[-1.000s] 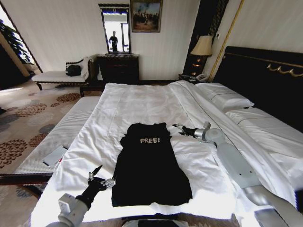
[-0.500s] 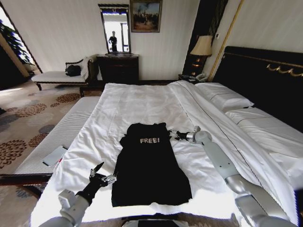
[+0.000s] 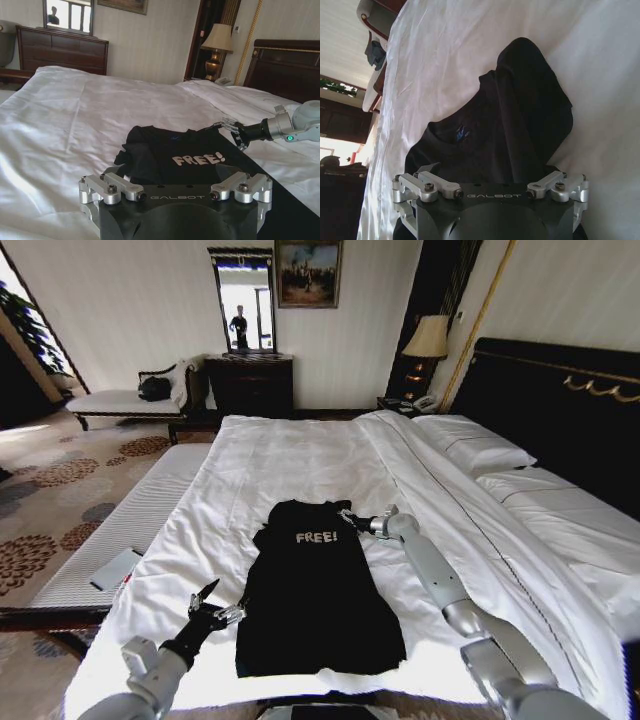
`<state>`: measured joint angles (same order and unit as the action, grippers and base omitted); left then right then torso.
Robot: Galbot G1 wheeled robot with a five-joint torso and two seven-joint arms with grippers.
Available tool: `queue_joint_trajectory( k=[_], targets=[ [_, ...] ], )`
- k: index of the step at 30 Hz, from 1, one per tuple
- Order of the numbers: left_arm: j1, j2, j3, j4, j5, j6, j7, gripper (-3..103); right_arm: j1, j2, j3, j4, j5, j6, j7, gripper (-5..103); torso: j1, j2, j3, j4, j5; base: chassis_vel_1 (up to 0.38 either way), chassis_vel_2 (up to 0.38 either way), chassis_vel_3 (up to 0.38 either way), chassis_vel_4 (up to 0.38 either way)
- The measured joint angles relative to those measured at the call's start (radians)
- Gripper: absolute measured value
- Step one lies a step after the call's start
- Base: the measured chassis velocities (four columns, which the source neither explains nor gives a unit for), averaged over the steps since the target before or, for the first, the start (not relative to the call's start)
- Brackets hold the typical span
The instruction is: Fold the clothes on the bed.
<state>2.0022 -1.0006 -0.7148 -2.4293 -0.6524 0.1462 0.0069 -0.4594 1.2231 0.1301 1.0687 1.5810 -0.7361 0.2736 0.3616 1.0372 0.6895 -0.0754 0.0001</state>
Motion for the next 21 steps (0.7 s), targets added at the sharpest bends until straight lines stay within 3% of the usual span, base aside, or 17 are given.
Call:
queue_joint_trajectory(
  k=[5,8,12,21],
  targets=[
    [0.002,-0.006,-0.004,0.003,0.001,0.0,0.0,100,0.001,-0.024,-0.022,0.083,-0.08,0.0,-0.003,100,0.0,0.0,0.0,0.0,-0.0001,0.0,0.0,0.0,0.0],
    [-0.015,-0.005,0.004,0.015,0.001,0.0,0.0,100,-0.023,-0.09,-0.07,0.229,-0.213,0.023,-0.049,100,0.0,0.0,0.0,-0.0005,-0.0002,0.0,0.0,0.0,0.0],
    [-0.032,0.0,0.015,0.022,-0.003,0.0,0.0,100,-0.065,-0.135,-0.135,0.358,-0.319,0.046,-0.085,100,0.0,0.0,0.0,-0.0006,-0.0001,0.0,0.0,0.0,0.0],
    [-0.025,-0.003,0.004,0.022,-0.009,0.002,0.0,100,-0.131,-0.121,-0.26,0.449,-0.395,0.061,-0.1,100,0.0,0.0,0.0,0.0001,-0.0001,0.0,0.0,0.0,0.0]
  ],
)
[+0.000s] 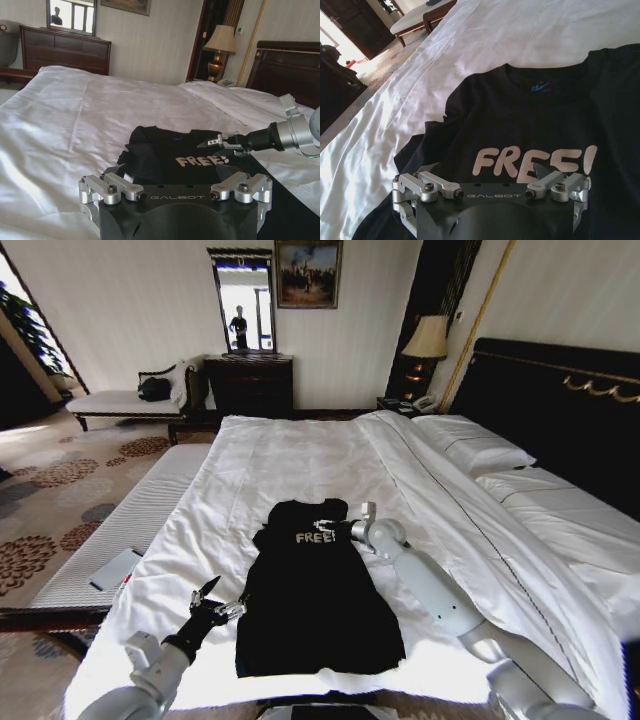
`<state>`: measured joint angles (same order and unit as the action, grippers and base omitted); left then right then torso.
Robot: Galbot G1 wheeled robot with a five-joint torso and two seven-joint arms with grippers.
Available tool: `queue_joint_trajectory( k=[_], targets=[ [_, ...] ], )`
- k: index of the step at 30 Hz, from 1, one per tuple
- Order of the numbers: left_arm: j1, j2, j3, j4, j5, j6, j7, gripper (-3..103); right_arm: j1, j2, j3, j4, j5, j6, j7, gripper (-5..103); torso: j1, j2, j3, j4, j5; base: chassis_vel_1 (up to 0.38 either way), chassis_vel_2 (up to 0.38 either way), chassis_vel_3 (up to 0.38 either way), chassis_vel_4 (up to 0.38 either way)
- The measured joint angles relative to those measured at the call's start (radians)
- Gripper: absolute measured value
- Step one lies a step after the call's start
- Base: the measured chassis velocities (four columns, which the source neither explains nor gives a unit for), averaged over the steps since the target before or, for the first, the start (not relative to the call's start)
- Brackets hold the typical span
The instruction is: Fold the clothes on the bed.
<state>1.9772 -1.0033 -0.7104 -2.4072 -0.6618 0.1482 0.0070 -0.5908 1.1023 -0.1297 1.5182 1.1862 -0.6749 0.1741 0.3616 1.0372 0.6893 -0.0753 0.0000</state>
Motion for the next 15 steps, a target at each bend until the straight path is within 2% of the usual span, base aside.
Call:
queue_joint_trajectory(
  k=[4,9,11,15],
  targets=[
    [0.013,-0.006,-0.007,-0.001,0.004,-0.001,0.0,100,-0.014,0.007,0.008,0.02,-0.006,0.009,-0.005,100,0.0,0.0,0.0,0.0001,0.0002,0.0,0.0,0.0,0.0],
    [0.006,-0.006,0.001,0.002,0.006,-0.001,0.0,100,-0.012,-0.029,0.076,0.037,0.085,0.026,0.033,100,0.0,0.0,0.0,-0.0005,0.0,0.0,0.0,0.0,0.0],
    [-0.002,-0.005,0.008,0.006,0.007,-0.001,0.0,100,0.003,-0.071,0.119,0.02,0.151,0.036,0.052,100,0.0,0.0,0.0,-0.0004,0.0,0.0,0.0,0.0,0.0],
    [-0.006,-0.003,0.014,0.009,0.007,-0.001,0.0,100,0.018,-0.106,0.149,-0.038,0.179,0.052,0.053,100,0.0,0.0,0.0,-0.0009,0.0001,0.0,0.0,0.0,0.0]
  ],
)
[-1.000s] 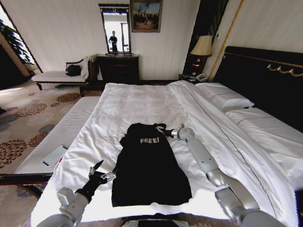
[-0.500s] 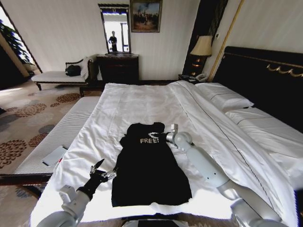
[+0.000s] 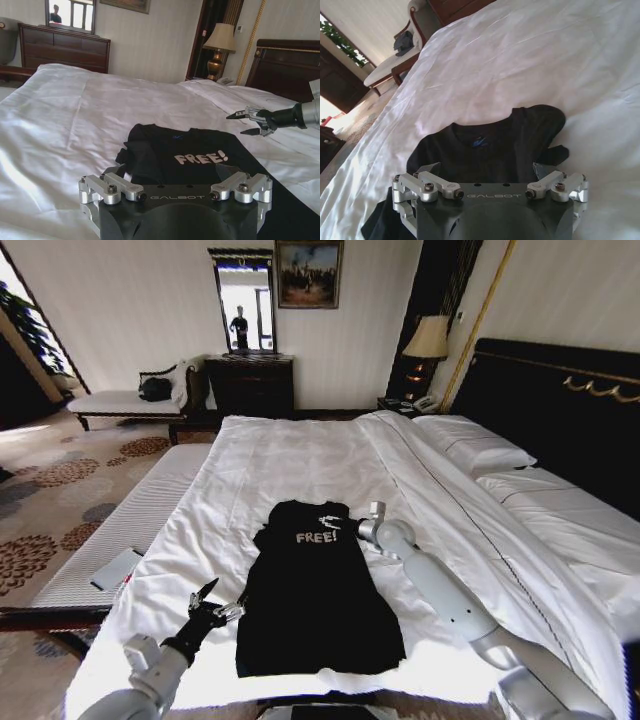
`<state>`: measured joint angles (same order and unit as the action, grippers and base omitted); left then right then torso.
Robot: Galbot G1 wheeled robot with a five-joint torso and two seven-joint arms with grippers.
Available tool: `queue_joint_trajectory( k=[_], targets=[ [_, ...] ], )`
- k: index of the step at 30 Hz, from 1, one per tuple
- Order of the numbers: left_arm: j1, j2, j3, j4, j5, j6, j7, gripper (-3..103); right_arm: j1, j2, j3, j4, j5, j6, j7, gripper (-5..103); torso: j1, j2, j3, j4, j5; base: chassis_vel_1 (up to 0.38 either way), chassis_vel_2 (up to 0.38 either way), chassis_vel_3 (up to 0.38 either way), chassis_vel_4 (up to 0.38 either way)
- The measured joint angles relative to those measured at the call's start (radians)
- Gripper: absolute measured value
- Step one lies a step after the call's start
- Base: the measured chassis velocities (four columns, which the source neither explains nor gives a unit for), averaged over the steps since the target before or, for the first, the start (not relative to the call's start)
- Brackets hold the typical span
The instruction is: Fold the clothes on the bed.
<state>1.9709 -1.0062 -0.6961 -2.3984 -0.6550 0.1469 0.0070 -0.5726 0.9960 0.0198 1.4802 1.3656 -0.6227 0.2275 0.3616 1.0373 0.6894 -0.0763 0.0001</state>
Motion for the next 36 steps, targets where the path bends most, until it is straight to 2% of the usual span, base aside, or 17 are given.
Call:
queue_joint_trajectory(
  k=[3,9,13,17,25,36],
  targets=[
    [0.0,0.0,0.003,0.0,0.0,0.0,0.0,100,0.008,-0.002,0.006,-0.041,-0.001,0.012,-0.004,100,0.0,0.0,0.0,0.0003,0.0001,0.0,0.0,0.0,0.0],
    [0.013,0.0,-0.003,-0.004,0.002,0.001,0.0,100,0.062,0.041,-0.01,-0.203,-0.037,0.047,-0.045,100,0.0,0.0,0.0,0.0009,0.0001,0.0,0.0,0.0,0.0],
    [0.023,0.0,-0.015,-0.009,0.003,0.001,0.0,100,0.127,0.105,-0.04,-0.329,-0.036,0.044,-0.068,100,0.0,0.0,0.0,0.0002,-0.0001,0.0,0.0,0.0,0.0],
    [0.035,-0.003,-0.029,-0.021,0.001,0.001,0.0,100,0.189,0.195,-0.058,-0.452,-0.047,0.03,-0.075,100,0.0,0.0,0.0,0.0014,-0.0002,0.0,0.0,0.0,0.0],
    [0.042,-0.006,-0.039,-0.022,-0.001,0.0,0.0,100,0.211,0.225,-0.081,-0.487,-0.091,0.047,-0.109,100,0.0,0.0,0.0,0.0,-0.0002,0.0,0.0,0.0,0.0],
    [0.055,-0.015,-0.062,-0.024,-0.014,-0.004,0.0,100,0.243,0.278,-0.172,-0.398,-0.15,0.057,-0.145,100,0.0,0.0,0.0,0.0009,-0.0002,0.0,0.0,0.0,0.0]
  ],
)
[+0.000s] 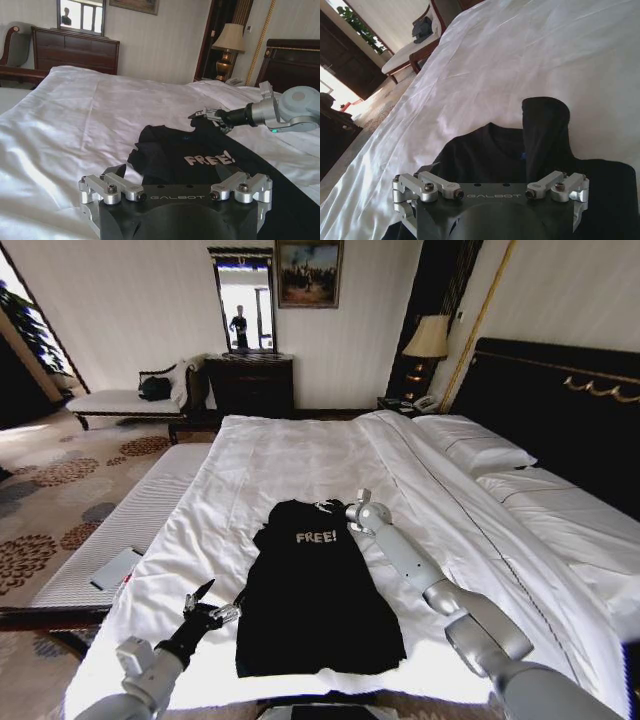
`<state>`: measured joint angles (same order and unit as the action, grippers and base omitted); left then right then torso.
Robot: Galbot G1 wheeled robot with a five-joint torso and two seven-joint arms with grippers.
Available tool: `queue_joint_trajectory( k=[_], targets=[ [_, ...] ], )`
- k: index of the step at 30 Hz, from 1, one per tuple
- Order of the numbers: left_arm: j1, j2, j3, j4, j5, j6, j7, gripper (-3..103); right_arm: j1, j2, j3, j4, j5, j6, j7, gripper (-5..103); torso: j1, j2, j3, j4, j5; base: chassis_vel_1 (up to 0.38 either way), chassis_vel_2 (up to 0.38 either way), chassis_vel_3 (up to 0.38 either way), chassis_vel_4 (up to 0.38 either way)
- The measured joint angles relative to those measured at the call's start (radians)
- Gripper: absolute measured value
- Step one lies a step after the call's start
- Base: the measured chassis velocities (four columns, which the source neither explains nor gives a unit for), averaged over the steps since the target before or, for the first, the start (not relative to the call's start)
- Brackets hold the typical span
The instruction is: Fold the clothes on the bed.
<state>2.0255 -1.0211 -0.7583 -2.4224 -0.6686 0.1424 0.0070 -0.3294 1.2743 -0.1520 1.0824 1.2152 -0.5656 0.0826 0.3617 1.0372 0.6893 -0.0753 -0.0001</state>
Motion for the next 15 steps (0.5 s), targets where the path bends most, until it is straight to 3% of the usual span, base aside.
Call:
queue_joint_trajectory(
  k=[2,4,9,15],
  targets=[
    [0.001,-0.001,-0.004,0.0,-0.002,-0.001,0.0,100,-0.011,0.002,-0.015,0.018,-0.006,0.0,0.0,100,0.0,0.0,0.0,0.0001,0.0001,0.0,0.0,0.0,0.0],
    [-0.002,-0.001,-0.018,0.003,-0.016,-0.003,0.0,100,-0.076,0.009,-0.074,0.086,-0.105,0.02,-0.005,100,0.0,0.0,0.0,-0.0003,0.0001,0.0,0.0,0.0,0.0],
    [-0.005,-0.002,-0.013,0.01,-0.013,-0.004,0.0,100,-0.091,-0.004,-0.088,0.126,-0.188,0.07,-0.034,100,0.0,0.0,0.0,-0.0003,0.0002,0.0,0.0,0.0,0.0],
    [-0.017,0.002,-0.002,0.013,-0.011,-0.005,0.0,100,-0.078,-0.041,-0.067,0.191,-0.178,0.091,-0.042,100,0.0,0.0,0.0,-0.0001,0.0002,0.0,0.0,0.0,0.0]
  ],
)
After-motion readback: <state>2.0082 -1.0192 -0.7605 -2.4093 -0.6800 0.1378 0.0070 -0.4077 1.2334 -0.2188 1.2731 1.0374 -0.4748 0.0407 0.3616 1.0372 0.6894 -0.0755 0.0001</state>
